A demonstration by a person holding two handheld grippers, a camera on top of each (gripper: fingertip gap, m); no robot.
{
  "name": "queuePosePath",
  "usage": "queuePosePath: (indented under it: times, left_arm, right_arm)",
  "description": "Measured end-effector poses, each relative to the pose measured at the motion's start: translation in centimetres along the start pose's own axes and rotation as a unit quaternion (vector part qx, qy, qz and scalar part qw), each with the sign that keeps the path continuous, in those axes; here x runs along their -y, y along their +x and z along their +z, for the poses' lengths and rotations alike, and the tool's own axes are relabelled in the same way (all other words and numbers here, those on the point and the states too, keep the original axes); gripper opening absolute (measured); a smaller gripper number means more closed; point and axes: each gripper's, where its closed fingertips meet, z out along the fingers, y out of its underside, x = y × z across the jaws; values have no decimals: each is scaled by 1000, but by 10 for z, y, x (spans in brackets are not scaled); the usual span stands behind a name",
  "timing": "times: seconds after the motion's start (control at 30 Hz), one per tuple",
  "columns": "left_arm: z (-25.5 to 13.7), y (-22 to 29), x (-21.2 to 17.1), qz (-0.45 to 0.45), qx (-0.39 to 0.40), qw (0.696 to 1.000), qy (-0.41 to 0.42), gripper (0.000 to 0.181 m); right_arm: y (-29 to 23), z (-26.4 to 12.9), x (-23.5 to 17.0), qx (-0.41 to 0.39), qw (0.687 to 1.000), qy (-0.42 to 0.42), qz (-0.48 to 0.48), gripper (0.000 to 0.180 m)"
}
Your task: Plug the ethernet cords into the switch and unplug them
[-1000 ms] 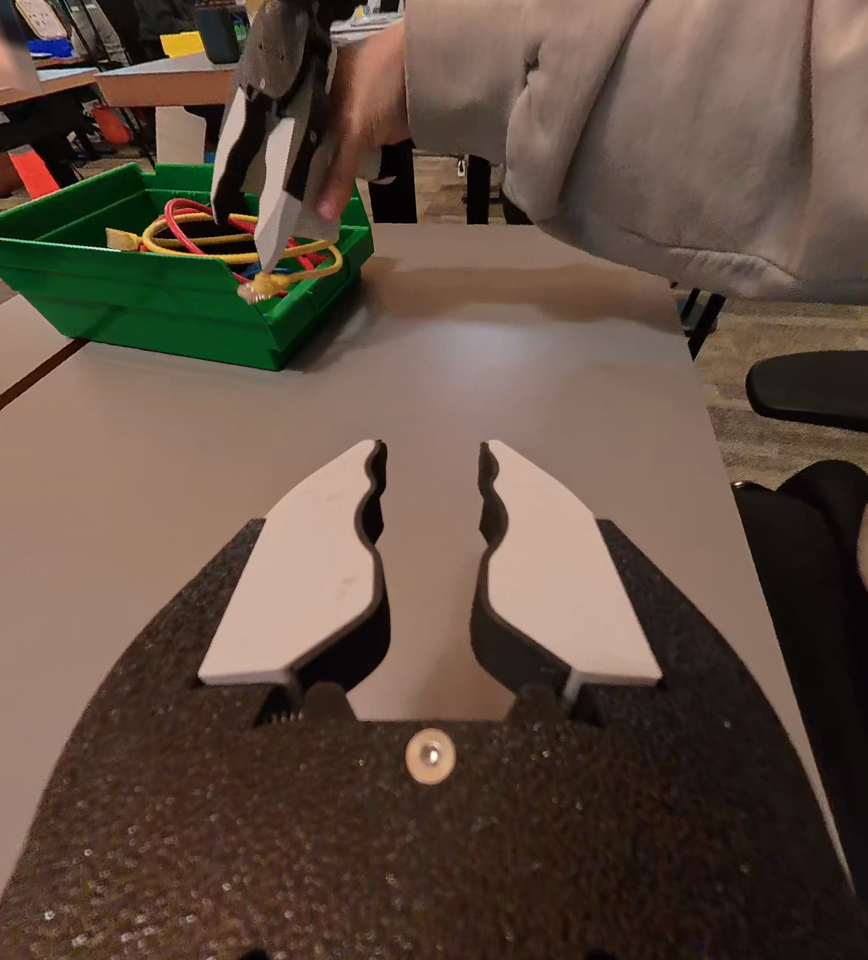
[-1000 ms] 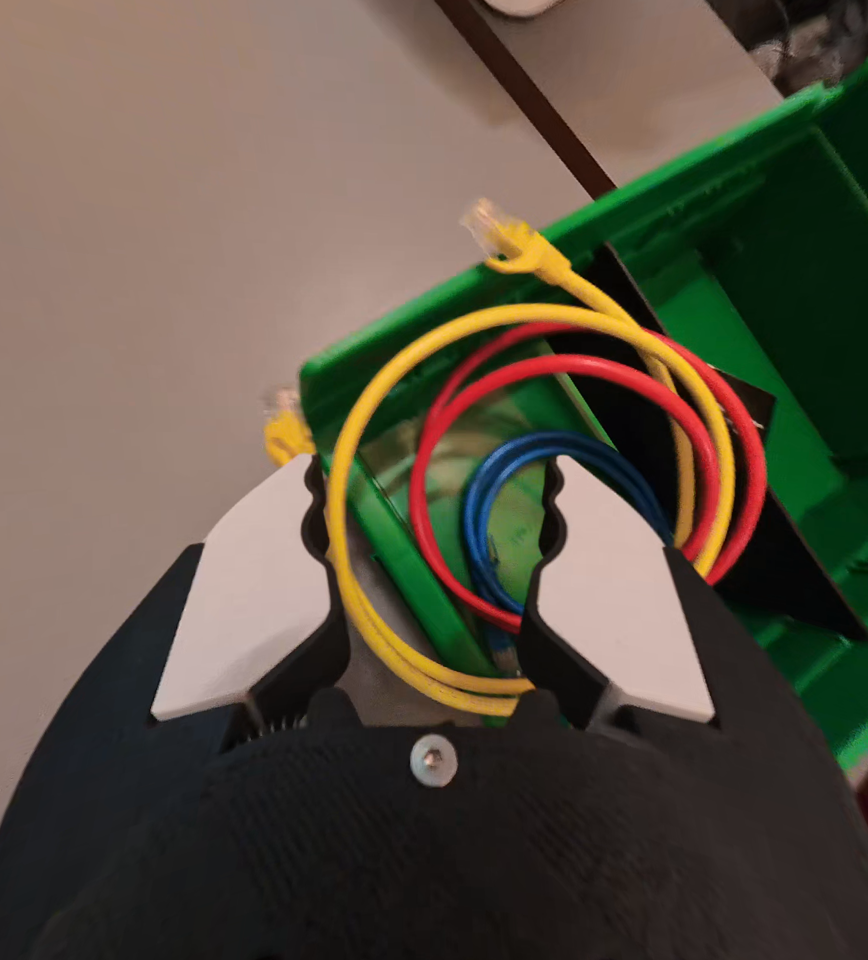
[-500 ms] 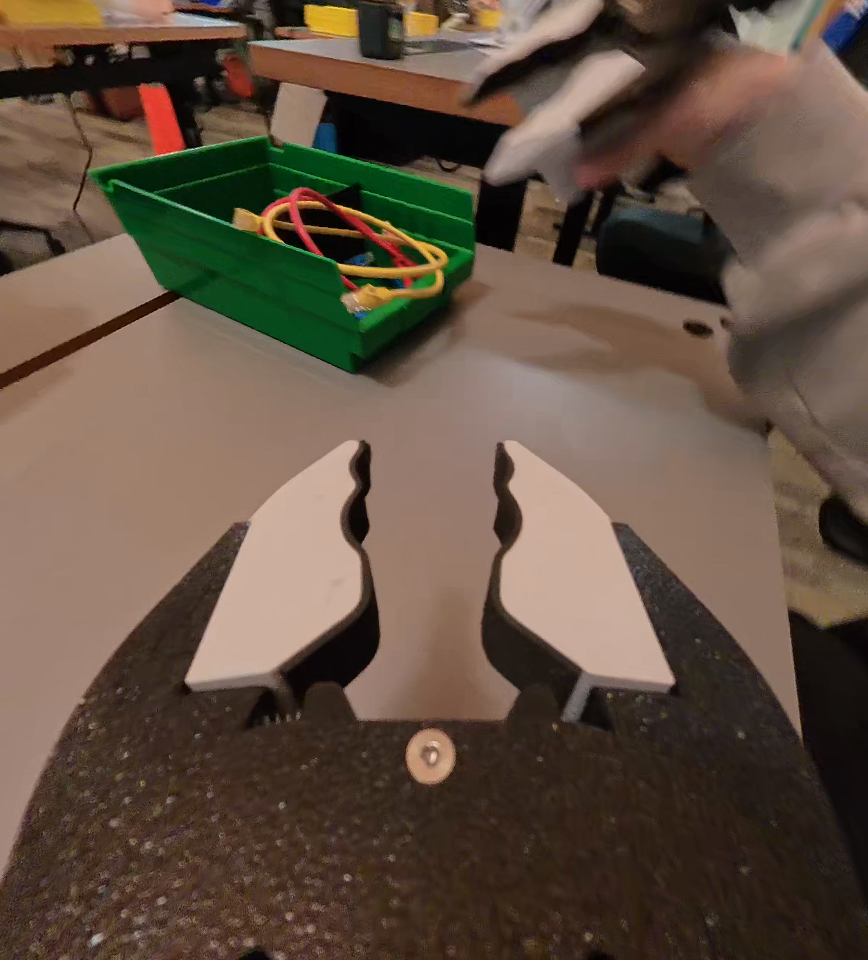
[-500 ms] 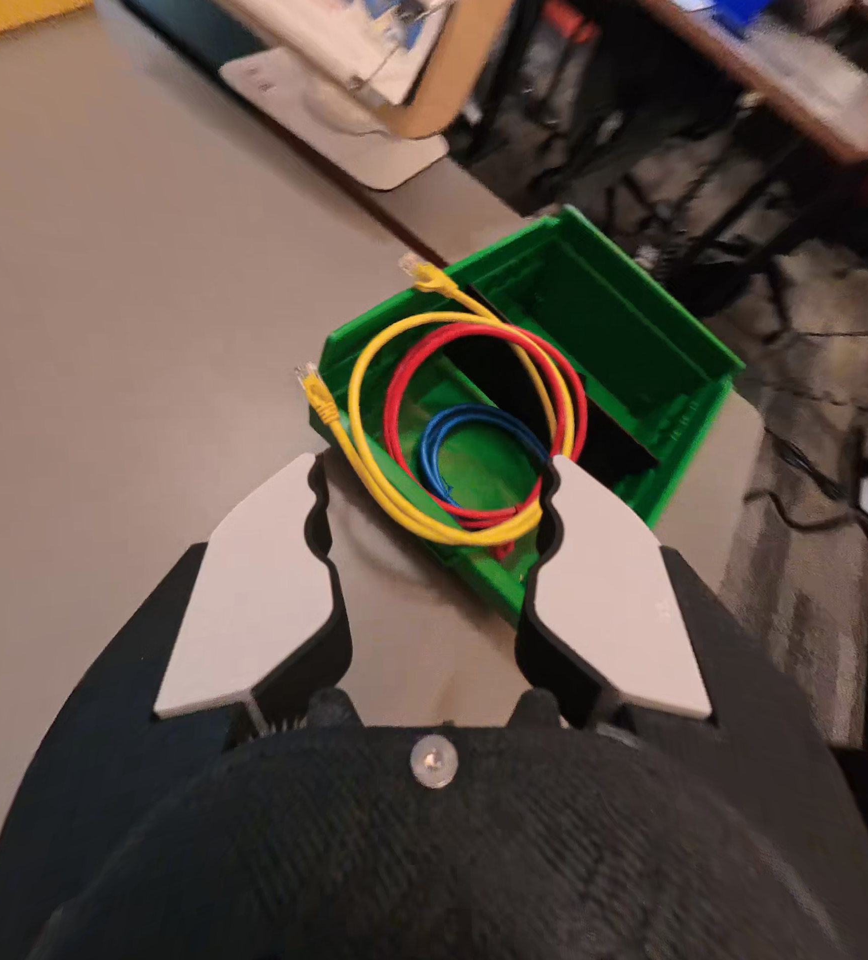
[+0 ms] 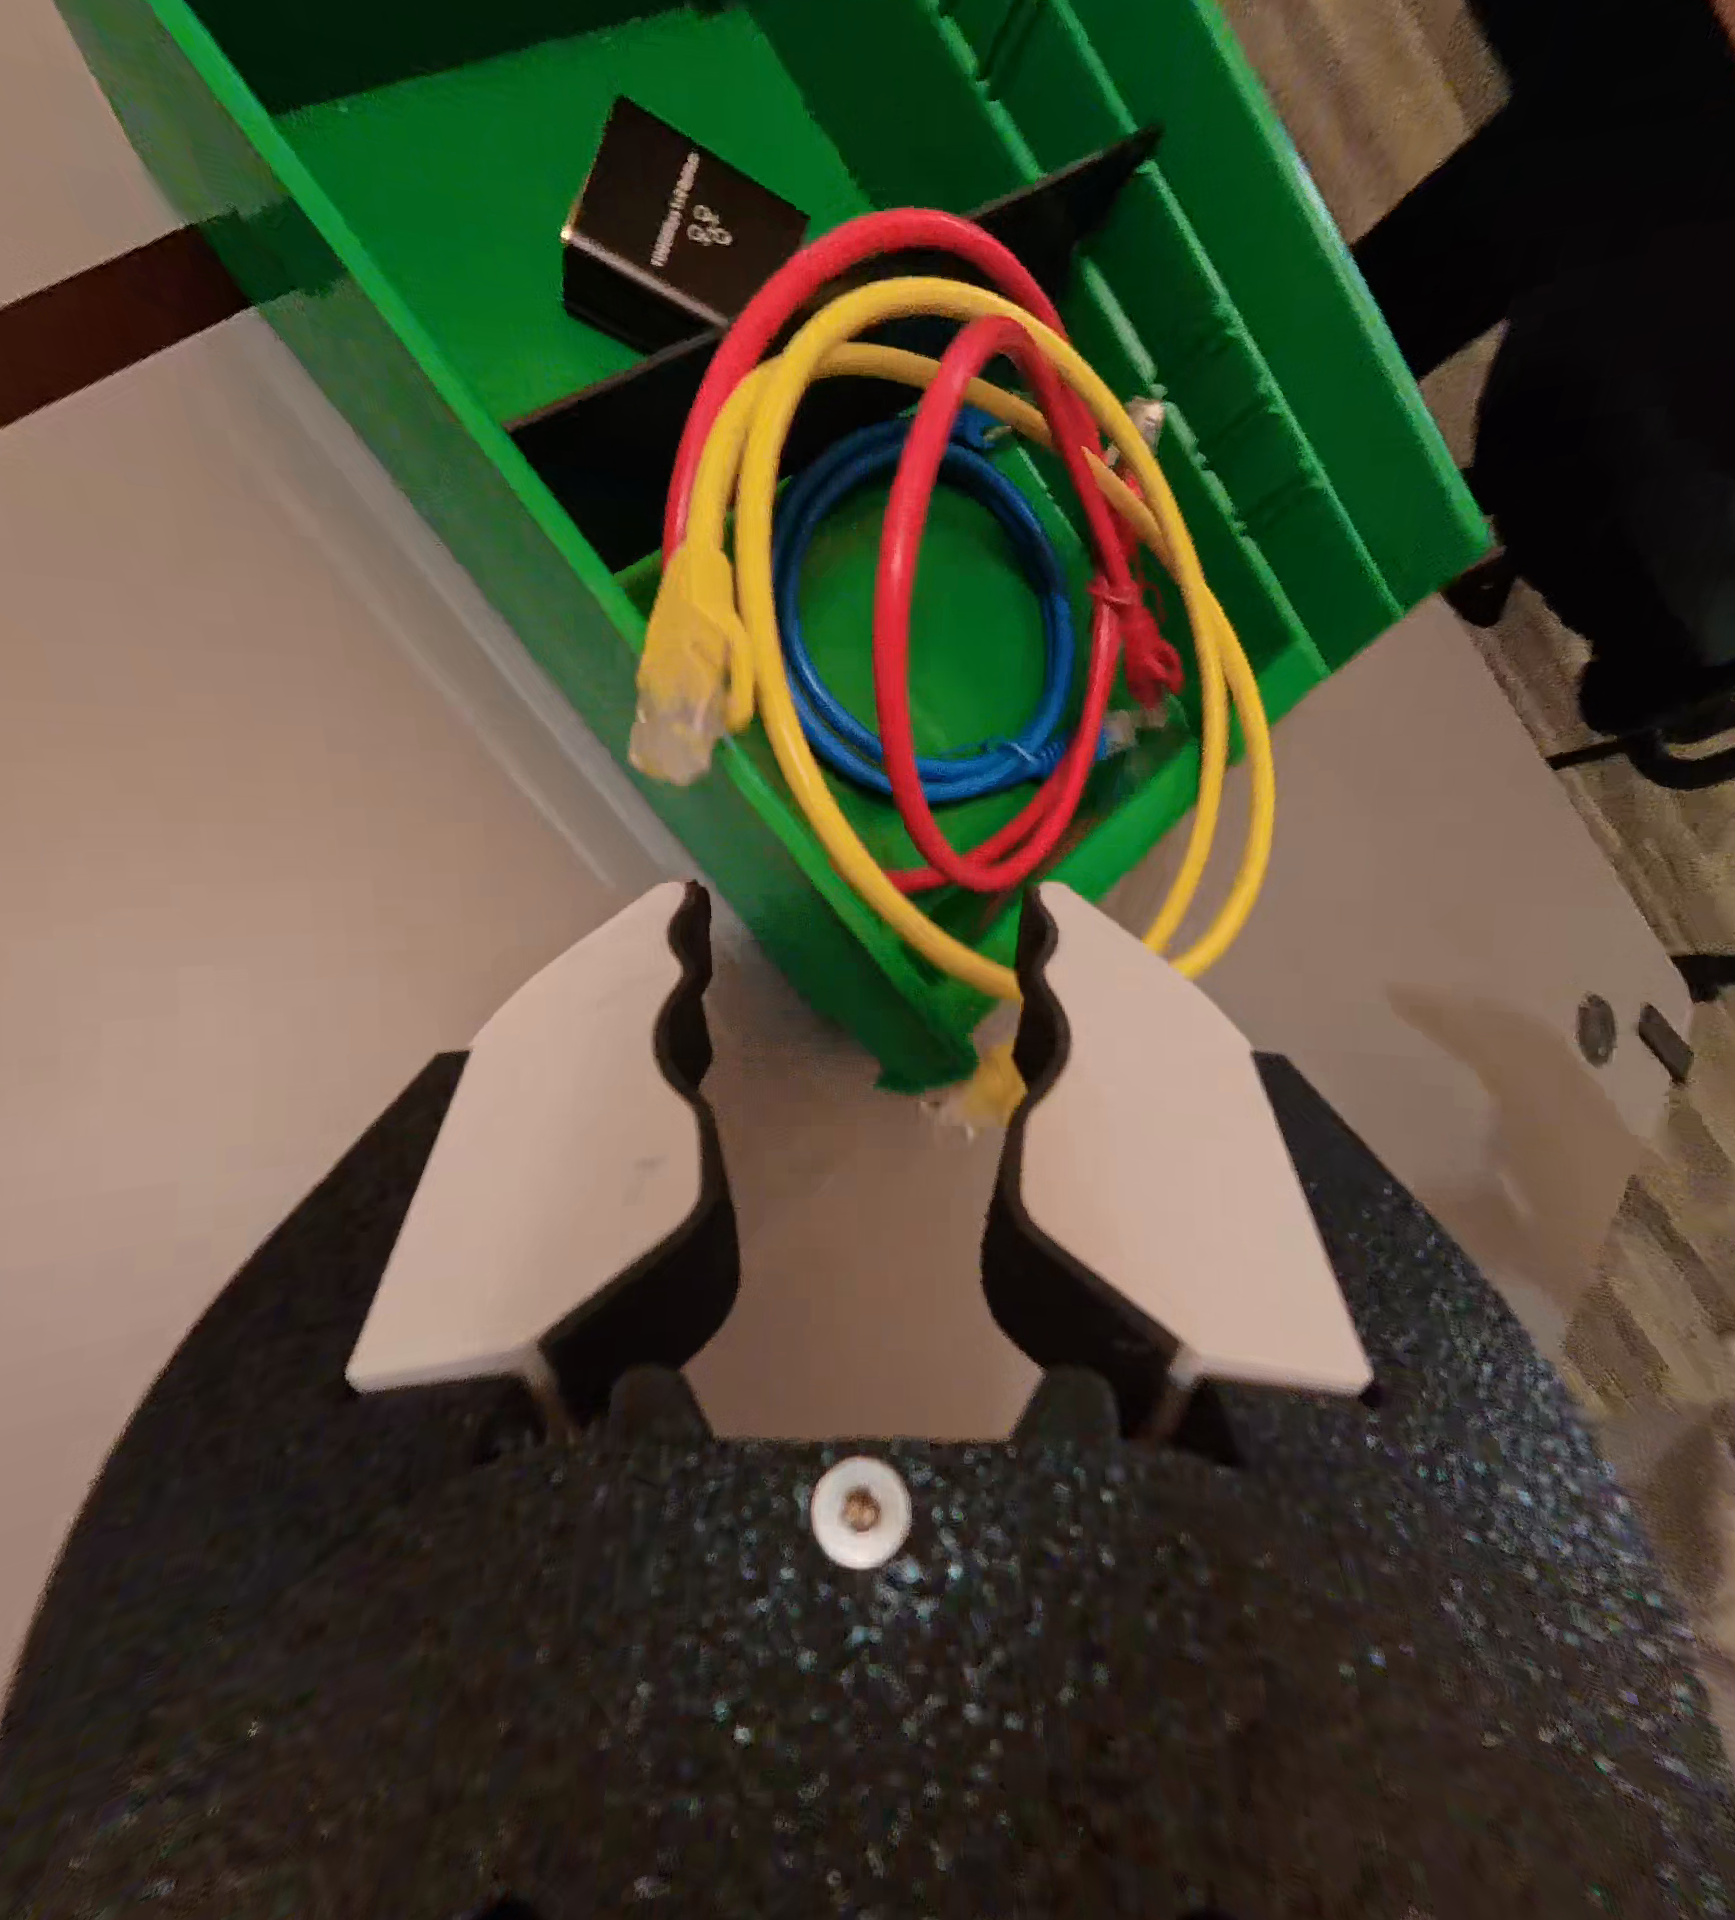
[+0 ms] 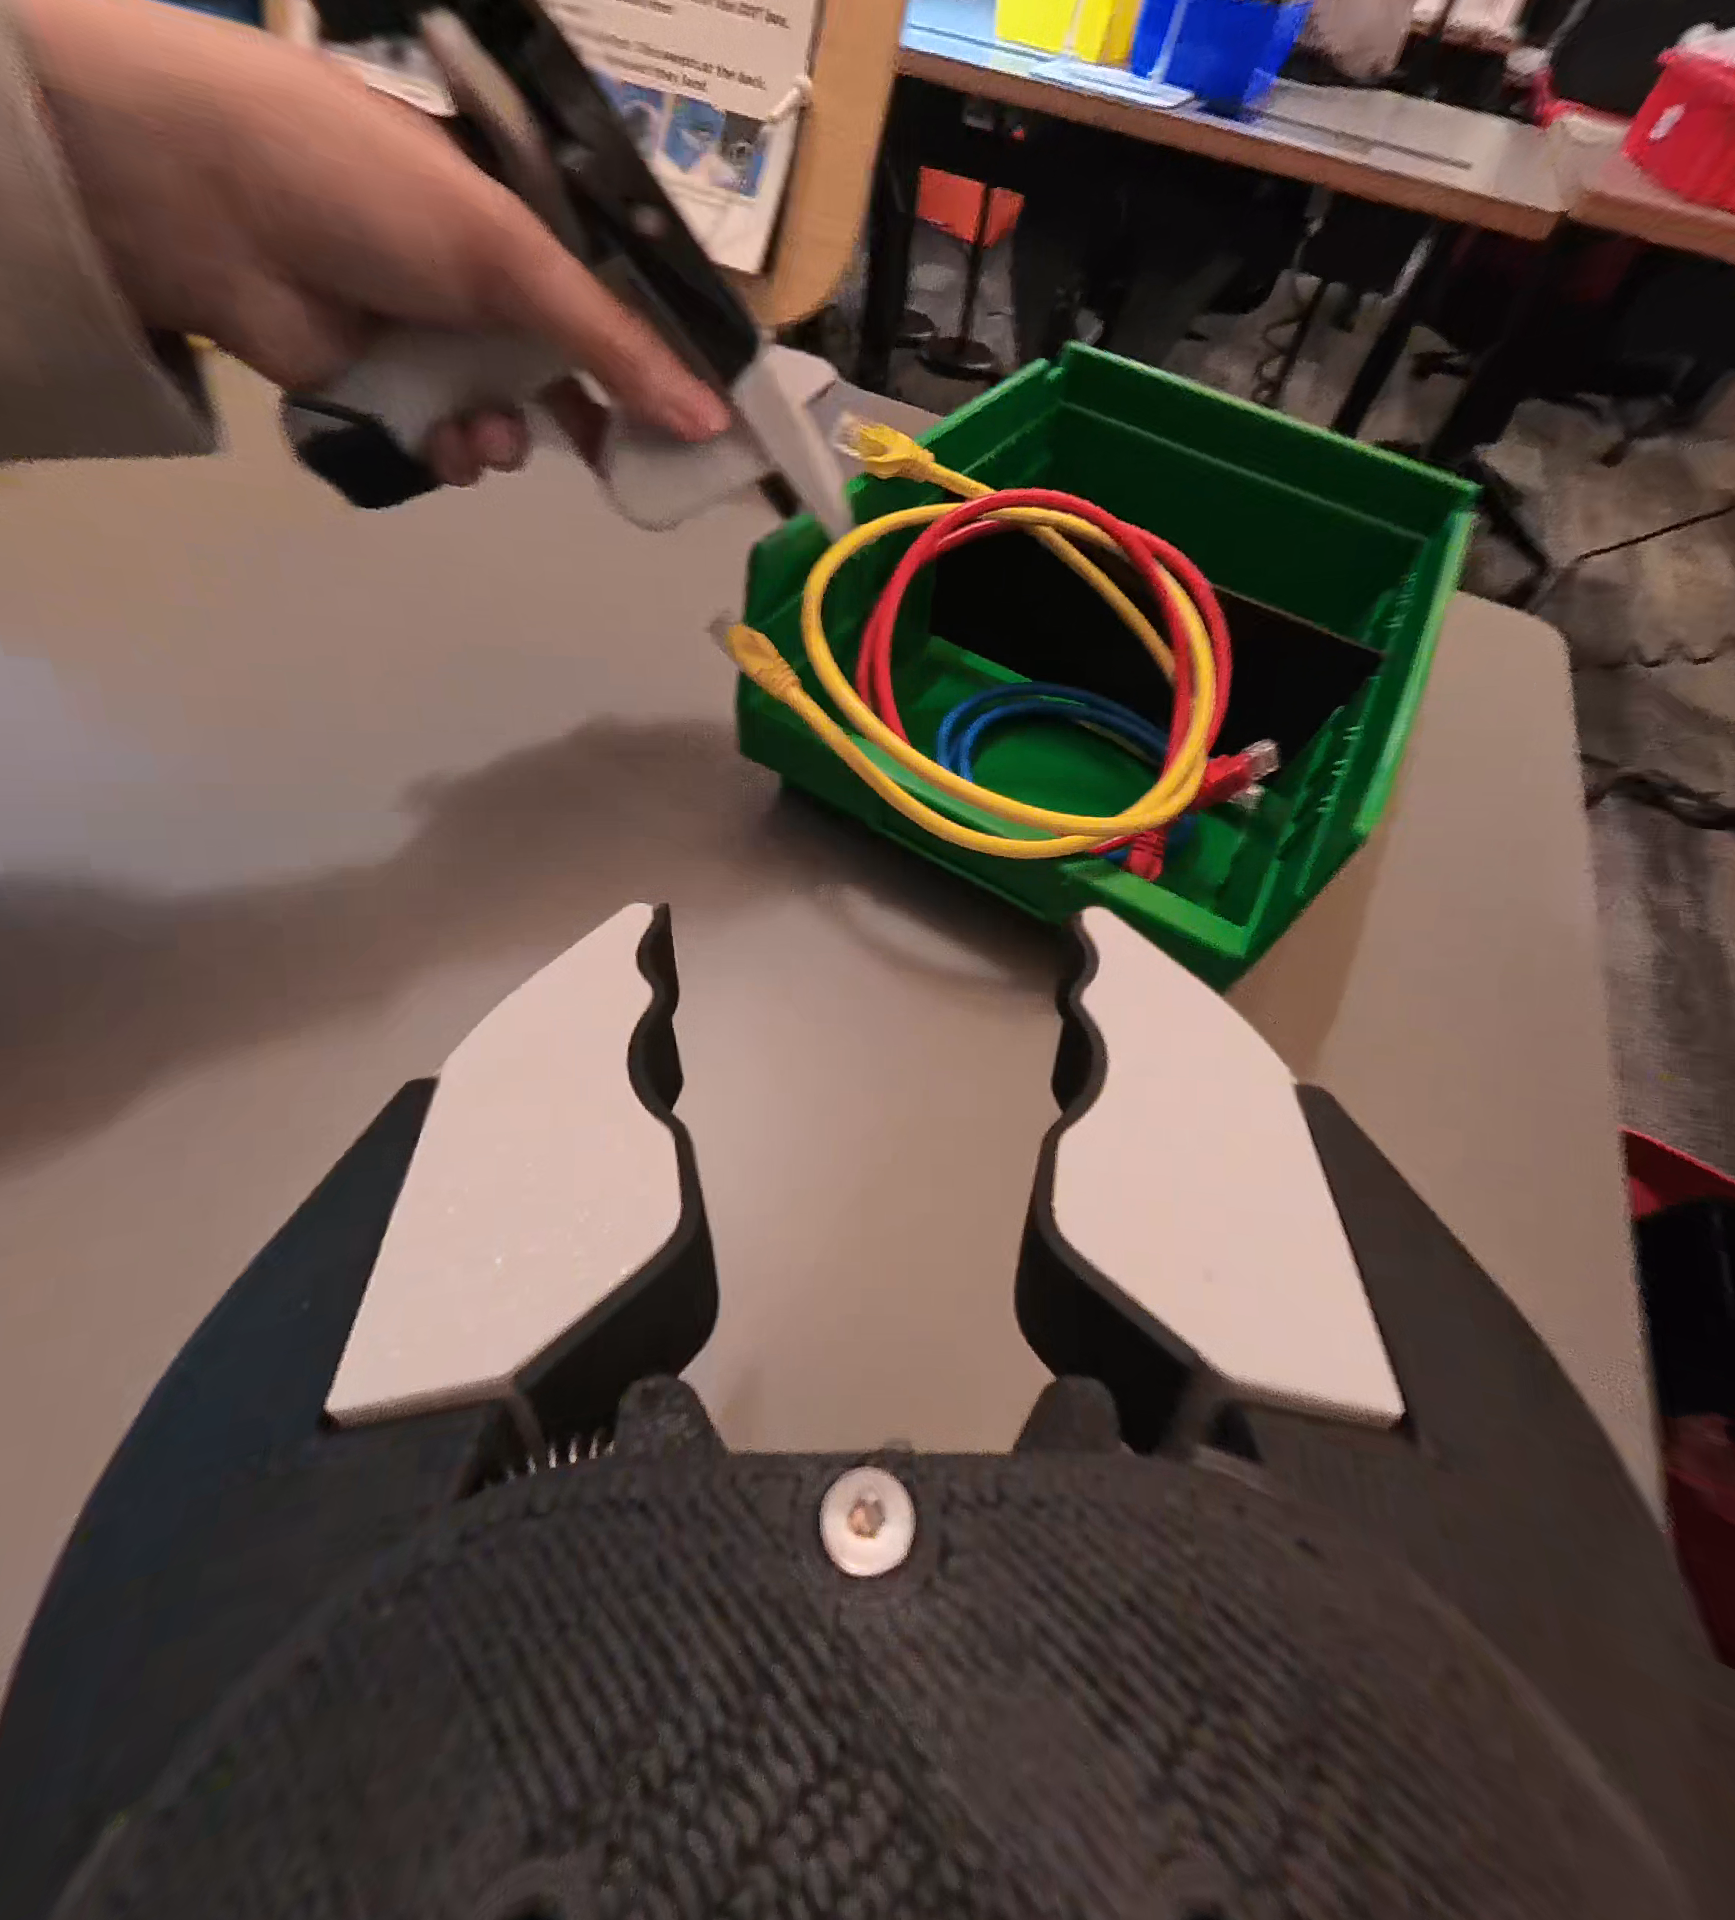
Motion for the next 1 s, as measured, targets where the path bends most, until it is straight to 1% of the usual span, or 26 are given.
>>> queuePosePath:
  times: [0.1,0.13,0.17,0.23,0.27,0.3,0.33,0.37,0.4,0.53,0.6,0.63,0.73,0.77,0.8,0.83,0.87,0.93,1.0]
  left_arm:
    - [16,-18,4,-2,64,997,-34,42]
    - [18,-20,5,-5,65,997,-45,35]
    - [18,-22,6,-2,70,996,-54,35]
    - [17,-29,7,17,97,992,-76,46]
    - [17,-31,9,26,110,990,-81,46]
    - [17,-31,12,27,118,990,-79,39]
    - [20,-27,15,15,106,992,-72,23]
    - [22,-23,17,-10,91,993,-68,16]
    - [23,-23,17,-26,84,993,-72,15]
    - [23,-24,17,-15,106,990,-90,16]
    - [25,-18,17,-59,91,990,-92,23]
    - [25,-19,16,-73,91,989,-92,22]
    - [25,-25,17,-67,106,988,-95,19]
    - [25,-25,17,-64,107,987,-99,18]
    - [25,-24,16,-58,106,987,-104,13]
    - [25,-23,16,-56,111,986,-108,13]
    - [25,-22,16,-64,114,985,-111,15]
    - [28,-15,17,-92,97,984,-115,29]
    - [31,-17,14,-105,101,982,-121,29]
  right_arm:
    - [-6,-1,-2,40,999,13,25,71]
    - [-6,-1,-1,47,998,16,34,71]
    - [-6,-1,-1,52,998,19,40,70]
    - [-5,-3,0,56,997,22,42,70]
    - [-4,-3,-1,57,997,23,40,70]
    - [-2,-4,0,55,997,23,41,70]
    - [-1,-4,0,54,997,24,45,70]
    - [-1,-4,0,56,997,25,50,70]
    - [-3,-4,-1,61,996,25,54,70]
    - [-8,-6,-1,73,996,17,40,70]
    - [-7,-7,-1,68,997,20,37,70]
    - [-5,-7,0,63,997,21,41,70]
    - [-1,-5,4,44,997,26,49,69]
    - [-1,-4,7,33,998,28,44,69]
    - [0,-2,8,23,999,27,35,69]
    - [-1,0,7,14,999,20,25,70]
    - [-1,3,6,6,1000,11,17,71]
    - [-2,9,1,-2,1000,-9,10,74]
    - [-6,14,-3,2,1000,-27,-4,74]
